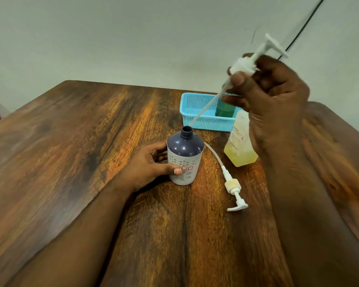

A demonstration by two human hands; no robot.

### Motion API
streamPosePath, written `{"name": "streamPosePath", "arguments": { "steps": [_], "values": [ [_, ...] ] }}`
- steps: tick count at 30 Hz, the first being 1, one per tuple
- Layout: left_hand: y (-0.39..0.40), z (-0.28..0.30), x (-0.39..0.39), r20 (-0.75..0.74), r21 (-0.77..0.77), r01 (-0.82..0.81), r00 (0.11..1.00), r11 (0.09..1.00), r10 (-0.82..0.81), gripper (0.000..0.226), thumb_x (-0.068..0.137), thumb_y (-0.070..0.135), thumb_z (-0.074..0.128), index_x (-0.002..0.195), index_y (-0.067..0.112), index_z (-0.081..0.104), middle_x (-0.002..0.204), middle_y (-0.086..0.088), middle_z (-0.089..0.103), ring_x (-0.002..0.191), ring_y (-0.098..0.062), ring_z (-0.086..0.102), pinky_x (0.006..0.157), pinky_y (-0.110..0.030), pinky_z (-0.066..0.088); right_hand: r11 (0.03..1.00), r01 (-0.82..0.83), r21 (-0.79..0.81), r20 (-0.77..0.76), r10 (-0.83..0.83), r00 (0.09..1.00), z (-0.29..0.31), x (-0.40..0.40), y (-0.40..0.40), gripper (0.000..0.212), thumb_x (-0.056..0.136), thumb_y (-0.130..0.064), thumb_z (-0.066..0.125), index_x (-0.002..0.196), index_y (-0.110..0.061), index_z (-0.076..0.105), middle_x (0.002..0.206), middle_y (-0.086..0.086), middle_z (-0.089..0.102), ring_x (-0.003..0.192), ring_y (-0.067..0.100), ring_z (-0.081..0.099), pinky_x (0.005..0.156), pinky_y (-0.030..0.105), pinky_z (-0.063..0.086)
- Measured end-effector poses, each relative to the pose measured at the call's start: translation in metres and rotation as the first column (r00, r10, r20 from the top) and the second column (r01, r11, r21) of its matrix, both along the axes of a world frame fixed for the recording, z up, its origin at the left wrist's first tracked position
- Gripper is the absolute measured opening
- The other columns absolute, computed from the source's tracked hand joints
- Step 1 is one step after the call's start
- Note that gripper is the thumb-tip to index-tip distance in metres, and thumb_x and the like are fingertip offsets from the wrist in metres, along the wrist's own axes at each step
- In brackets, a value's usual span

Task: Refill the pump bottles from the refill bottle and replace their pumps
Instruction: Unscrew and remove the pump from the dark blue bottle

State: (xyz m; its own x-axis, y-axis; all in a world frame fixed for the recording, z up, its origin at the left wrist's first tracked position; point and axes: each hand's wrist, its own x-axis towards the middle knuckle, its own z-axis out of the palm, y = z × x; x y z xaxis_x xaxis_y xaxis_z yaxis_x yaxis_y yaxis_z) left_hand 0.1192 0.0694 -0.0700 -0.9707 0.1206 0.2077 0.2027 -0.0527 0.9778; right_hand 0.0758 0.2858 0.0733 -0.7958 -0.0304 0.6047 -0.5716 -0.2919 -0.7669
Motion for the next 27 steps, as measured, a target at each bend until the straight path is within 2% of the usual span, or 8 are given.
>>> {"name": "streamPosePath", "arguments": {
  "steps": [2,4,7,9,12,15,20,27],
  "values": [
    [0.000,-0.001,0.000,-0.003,0.016,0.012,1.000,1.000,-0.012,0.054,0.072,-0.002,0.081,0.120,0.016,0.067,0.123,-0.003,0.071,0.117,-0.018,0.066,0.091,-0.023,0.053,0.997,0.029,-0.069,-0.044,-0.032,0.999,-0.001,0.005,0.010,0.036,0.075,-0.011,0.079,0.108,-0.010,0.065,0.102,0.010,0.074,0.096,0.029,0.071,0.073,0.042,0.060],
    [0.000,-0.002,0.000,-0.008,0.031,0.025,1.000,0.999,-0.025,0.054,0.074,-0.003,0.080,0.123,0.013,0.065,0.124,-0.005,0.070,0.117,-0.020,0.066,0.092,-0.025,0.053,0.998,0.063,0.004,-0.146,-0.062,0.987,-0.008,0.013,0.021,0.038,0.076,-0.012,0.079,0.111,-0.011,0.063,0.108,0.009,0.071,0.105,0.026,0.068,0.082,0.041,0.058],
    [0.001,-0.001,0.000,0.003,0.054,0.039,0.999,0.998,-0.039,0.057,0.071,0.005,0.083,0.125,0.012,0.064,0.123,-0.007,0.070,0.117,-0.023,0.066,0.092,-0.027,0.053,0.911,0.212,0.353,-0.413,-0.051,0.909,-0.031,0.022,0.040,0.033,0.080,-0.010,0.076,0.110,-0.009,0.062,0.112,-0.002,0.066,0.110,0.003,0.062,0.087,0.015,0.052],
    [0.000,0.000,0.000,0.014,0.056,0.042,0.999,0.998,-0.043,0.059,0.069,0.008,0.083,0.124,0.010,0.064,0.124,-0.008,0.070,0.118,-0.025,0.065,0.093,-0.030,0.054,0.793,0.262,0.550,-0.495,0.056,0.867,-0.054,0.022,0.050,0.037,0.080,-0.003,0.074,0.113,-0.010,0.060,0.119,-0.006,0.060,0.113,0.001,0.059,0.092,0.014,0.049],
    [-0.003,0.001,-0.001,0.028,0.043,0.041,0.999,0.998,-0.042,0.056,0.067,0.010,0.085,0.121,0.013,0.067,0.124,-0.009,0.070,0.118,-0.026,0.065,0.095,-0.033,0.054,0.635,0.242,0.734,-0.462,0.204,0.863,-0.086,0.016,0.058,0.050,0.071,0.013,0.074,0.115,-0.005,0.061,0.122,0.009,0.063,0.114,0.023,0.062,0.094,0.034,0.053],
    [-0.007,0.003,0.001,0.042,0.062,0.048,0.998,0.997,-0.051,0.052,0.067,0.011,0.085,0.116,0.019,0.071,0.123,-0.008,0.071,0.117,-0.024,0.066,0.091,-0.030,0.055,0.401,0.334,0.853,-0.487,0.380,0.786,-0.105,0.014,0.057,0.048,0.066,0.014,0.076,0.111,0.003,0.065,0.118,0.021,0.066,0.109,0.034,0.064,0.087,0.047,0.056],
    [-0.018,0.004,0.004,0.043,0.059,0.082,0.995,0.995,-0.085,0.057,0.069,0.007,0.083,0.123,0.019,0.068,0.127,-0.010,0.068,0.121,-0.027,0.063,0.093,-0.033,0.054,0.170,0.424,0.890,-0.437,0.584,0.684,-0.110,0.017,0.040,0.052,0.067,0.000,0.082,0.115,-0.005,0.065,0.118,0.019,0.067,0.108,0.032,0.066,0.081,0.038,0.059],
    [-0.026,0.006,0.006,0.051,0.038,0.119,0.991,0.992,-0.121,0.061,0.070,-0.006,0.078,0.128,0.007,0.061,0.128,-0.015,0.066,0.122,-0.031,0.062,0.093,-0.033,0.054,-0.006,0.348,0.938,-0.266,0.634,0.726,-0.107,0.006,0.022,0.044,0.087,-0.008,0.062,0.130,-0.017,0.054,0.136,0.007,0.055,0.127,0.022,0.050,0.100,0.033,0.046]
  ]
}}
